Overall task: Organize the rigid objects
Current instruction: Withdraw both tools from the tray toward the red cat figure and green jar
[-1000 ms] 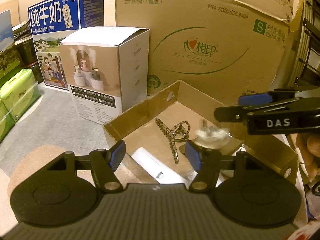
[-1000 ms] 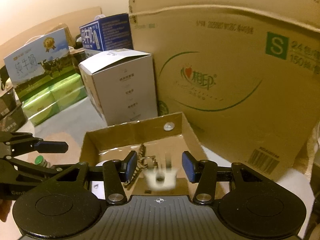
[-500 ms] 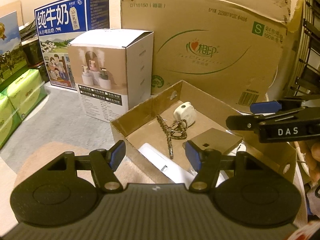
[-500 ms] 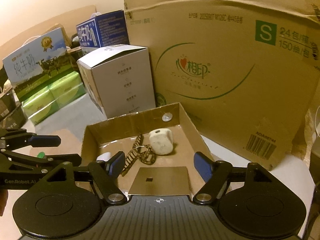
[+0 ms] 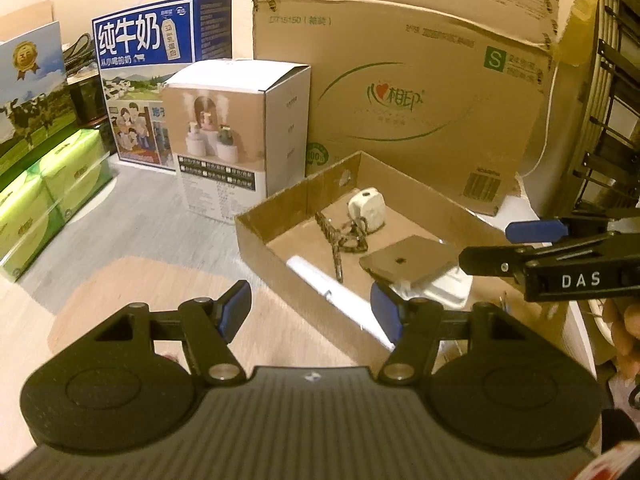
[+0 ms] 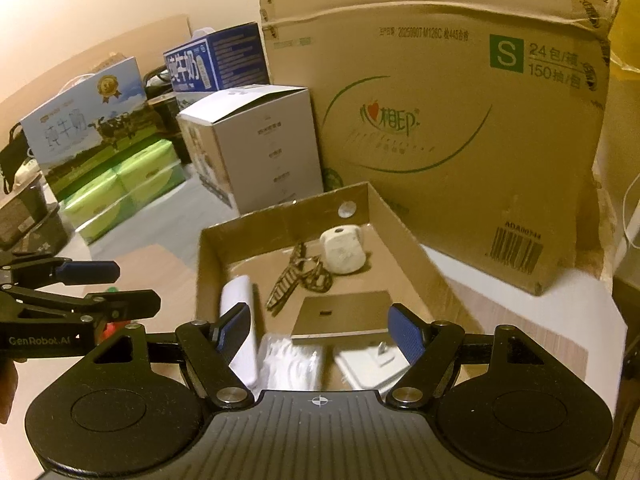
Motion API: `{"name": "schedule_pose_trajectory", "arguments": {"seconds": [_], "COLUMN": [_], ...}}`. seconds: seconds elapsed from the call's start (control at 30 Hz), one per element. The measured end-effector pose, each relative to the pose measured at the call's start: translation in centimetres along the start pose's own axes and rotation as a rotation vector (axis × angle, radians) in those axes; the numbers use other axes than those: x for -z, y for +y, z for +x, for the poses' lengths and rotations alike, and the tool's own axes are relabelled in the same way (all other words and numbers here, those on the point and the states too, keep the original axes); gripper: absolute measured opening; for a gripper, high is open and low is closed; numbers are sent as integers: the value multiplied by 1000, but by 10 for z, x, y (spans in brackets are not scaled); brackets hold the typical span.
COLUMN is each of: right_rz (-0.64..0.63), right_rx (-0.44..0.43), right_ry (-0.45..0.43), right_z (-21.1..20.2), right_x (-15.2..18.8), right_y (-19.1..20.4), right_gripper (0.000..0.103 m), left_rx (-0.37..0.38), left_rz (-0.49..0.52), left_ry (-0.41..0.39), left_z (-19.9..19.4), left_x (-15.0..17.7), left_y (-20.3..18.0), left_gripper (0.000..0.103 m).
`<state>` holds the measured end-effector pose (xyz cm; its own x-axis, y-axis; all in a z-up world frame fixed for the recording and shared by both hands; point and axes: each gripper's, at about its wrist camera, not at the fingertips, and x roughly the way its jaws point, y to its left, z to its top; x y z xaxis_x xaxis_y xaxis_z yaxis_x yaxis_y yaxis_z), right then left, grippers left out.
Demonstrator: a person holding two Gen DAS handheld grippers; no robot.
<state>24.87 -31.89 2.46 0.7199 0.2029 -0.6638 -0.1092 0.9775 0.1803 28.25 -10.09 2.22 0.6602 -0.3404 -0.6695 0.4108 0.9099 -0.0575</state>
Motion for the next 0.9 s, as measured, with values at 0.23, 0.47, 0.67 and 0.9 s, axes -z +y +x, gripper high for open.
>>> {"name": "schedule_pose_trajectory", "arguments": {"seconds": [0.23,0.47,0.67,0.9], "right_rz": [10,20,23,30], "right_rx": [-9,-27,-50,-79], "right_ry": [-4,-17,-17,-11], "right_z": [-21,-44,-58,-69], "right_x": [14,31,49,66], "right_y": [14,29,45,58], "right_gripper": [75,75,75,75], "left_rx": [-5,-28,-68,-119], "left_rz": [-29,-58,-89,-127], "left_ry": [0,5,4,4], "left_z": [-29,-59,-84,-107], "left_x": [23,57,87,105], "left_y": [1,6,16,32], "left_gripper": [63,63,63,63]}}
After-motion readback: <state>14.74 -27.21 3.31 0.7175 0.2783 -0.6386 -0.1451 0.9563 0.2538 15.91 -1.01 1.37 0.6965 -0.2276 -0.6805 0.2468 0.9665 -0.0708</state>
